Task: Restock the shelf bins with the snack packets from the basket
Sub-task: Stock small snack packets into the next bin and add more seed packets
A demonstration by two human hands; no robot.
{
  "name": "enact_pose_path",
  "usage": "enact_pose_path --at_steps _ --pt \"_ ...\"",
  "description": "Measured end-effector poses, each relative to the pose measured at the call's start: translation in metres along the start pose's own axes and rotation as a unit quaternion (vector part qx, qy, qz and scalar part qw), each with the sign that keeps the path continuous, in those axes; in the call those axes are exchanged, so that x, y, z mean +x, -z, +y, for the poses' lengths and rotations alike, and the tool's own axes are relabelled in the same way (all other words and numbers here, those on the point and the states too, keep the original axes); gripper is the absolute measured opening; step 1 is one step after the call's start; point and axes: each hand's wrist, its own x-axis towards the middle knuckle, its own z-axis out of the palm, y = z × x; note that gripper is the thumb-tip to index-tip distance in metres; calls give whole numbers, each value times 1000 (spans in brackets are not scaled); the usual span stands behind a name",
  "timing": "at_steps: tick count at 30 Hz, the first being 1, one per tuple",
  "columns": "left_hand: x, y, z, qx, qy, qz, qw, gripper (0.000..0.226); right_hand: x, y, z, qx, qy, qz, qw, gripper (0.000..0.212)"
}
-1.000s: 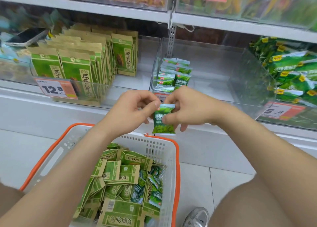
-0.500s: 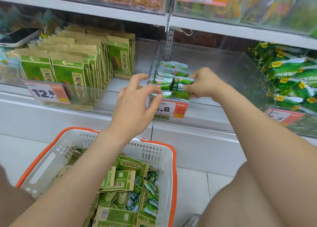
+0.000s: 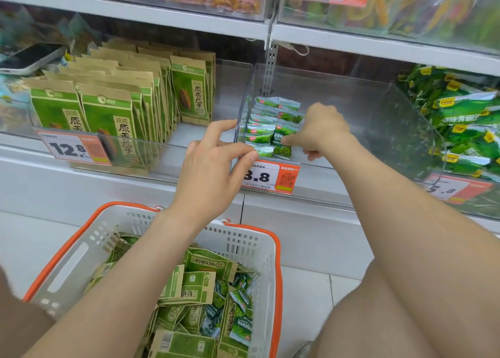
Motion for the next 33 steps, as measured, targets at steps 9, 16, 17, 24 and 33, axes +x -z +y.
enact_pose_path --at_steps 9,16,17,24,33 --pt "-2 2 4 12 -12 -1 1000 19 -45 11 -11 13 116 106 987 19" --pt "-17 -4 7 54 -61 140 987 18 -138 7 -27 -63 292 -10 954 29" --pt "-24 -7 8 84 -71 177 978 14 -147 2 -25 -97 308 -58 945 26" --pt "-97 -57 -20 69 -27 -350 934 6 -184 -78 -8 -253 335 -347 839 26" --pt "-211 -131 -40 149 -3 -677 720 37 -183 -97 -9 -297 357 -360 809 22"
